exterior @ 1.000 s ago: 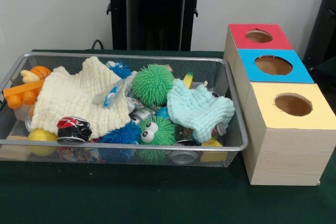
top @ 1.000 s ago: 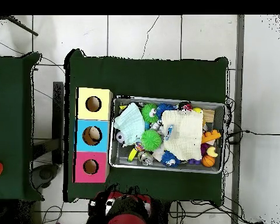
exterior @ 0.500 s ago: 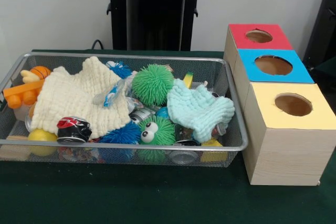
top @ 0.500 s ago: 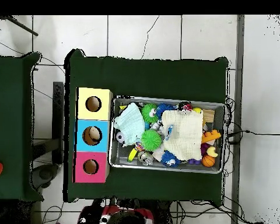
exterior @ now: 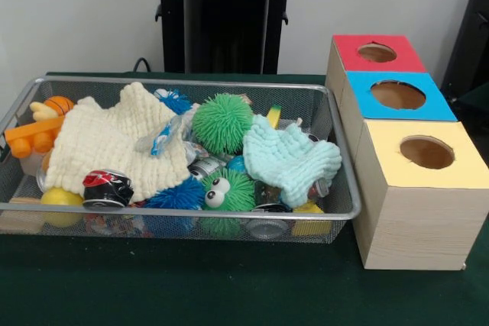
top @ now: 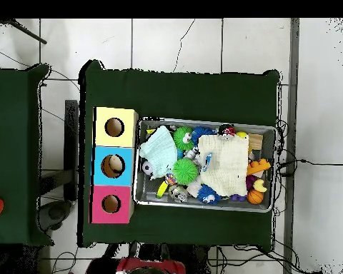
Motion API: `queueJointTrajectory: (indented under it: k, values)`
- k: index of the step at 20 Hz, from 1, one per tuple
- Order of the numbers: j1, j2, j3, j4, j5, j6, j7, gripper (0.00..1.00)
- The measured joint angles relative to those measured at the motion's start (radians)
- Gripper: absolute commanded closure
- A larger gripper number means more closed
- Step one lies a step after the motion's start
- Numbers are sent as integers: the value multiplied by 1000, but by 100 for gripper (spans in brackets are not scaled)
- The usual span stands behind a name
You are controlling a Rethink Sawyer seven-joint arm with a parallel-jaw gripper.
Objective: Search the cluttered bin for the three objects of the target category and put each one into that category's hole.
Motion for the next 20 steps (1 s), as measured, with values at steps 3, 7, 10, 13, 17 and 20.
queueJointTrajectory:
  k: [3,7,10,13,17,20]
  values:
    - [3,0,0,7,0,-50,0,0]
    - [5,2,-1,29,6,-168,0,0]
    - [6,9,-1,54,21,-260,0,0]
    - [6,15,-1,74,34,-317,0,0]
    - [6,24,-1,86,36,-342,0,0]
    - [5,29,0,86,36,-342,0,0]
